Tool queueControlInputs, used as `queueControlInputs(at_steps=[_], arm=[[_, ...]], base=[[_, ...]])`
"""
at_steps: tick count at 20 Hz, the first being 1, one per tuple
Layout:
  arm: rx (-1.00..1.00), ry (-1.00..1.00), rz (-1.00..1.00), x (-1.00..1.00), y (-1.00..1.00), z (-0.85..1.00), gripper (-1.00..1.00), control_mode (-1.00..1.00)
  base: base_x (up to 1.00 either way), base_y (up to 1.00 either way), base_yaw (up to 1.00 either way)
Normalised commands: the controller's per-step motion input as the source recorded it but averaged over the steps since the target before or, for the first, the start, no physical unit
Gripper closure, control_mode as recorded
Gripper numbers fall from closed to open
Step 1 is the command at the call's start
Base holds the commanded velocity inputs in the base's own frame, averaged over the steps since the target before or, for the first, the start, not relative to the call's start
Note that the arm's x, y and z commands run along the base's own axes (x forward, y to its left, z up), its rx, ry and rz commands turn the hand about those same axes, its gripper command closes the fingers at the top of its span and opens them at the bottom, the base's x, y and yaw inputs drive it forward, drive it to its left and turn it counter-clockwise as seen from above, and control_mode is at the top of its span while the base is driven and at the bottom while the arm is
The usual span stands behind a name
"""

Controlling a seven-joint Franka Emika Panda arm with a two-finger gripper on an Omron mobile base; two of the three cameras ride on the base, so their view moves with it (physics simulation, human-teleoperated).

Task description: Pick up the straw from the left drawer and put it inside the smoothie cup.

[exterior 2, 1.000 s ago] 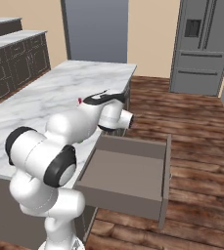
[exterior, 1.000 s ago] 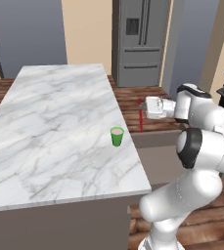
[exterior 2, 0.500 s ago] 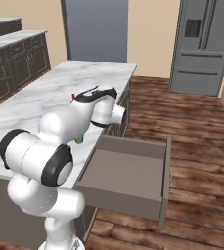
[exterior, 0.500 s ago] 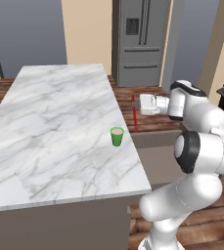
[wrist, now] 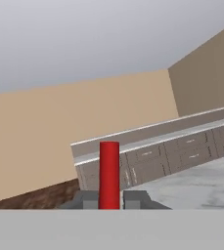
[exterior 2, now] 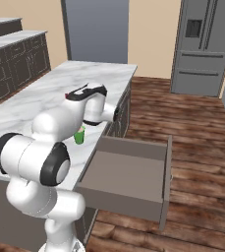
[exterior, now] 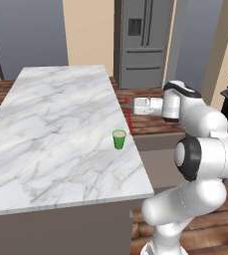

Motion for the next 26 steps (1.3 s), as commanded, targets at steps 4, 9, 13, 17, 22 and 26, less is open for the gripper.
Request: queueControlInputs(at_steps=[4, 9, 13, 17, 22, 26], arm=[[0.02, 0.03, 0.00, 0.15, 0.09, 0.00, 1.00, -1.00], [0.05, 0.00, 0.04, 0.15, 0.00, 0.00, 1.00, -1.00], [0.06, 0.00, 0.04, 0.10, 0.00, -0.05, 1.00, -1.00], [0.06, 0.00, 0.03, 0.08, 0.00, -0.09, 1.00, -1.00], [0.01, 0.00, 0.03, 0.06, 0.00, -0.18, 1.00, -1.00], [0.00, 0.00, 0.02, 0.04, -0.02, -0.17, 1.00, -1.00]], base=[[0.00, 0.00, 0.00], [0.00, 0.00, 0.00], [0.00, 0.00, 0.00], [0.00, 0.00, 0.00], [0.00, 0.00, 0.00], [0.00, 0.00, 0.00]])
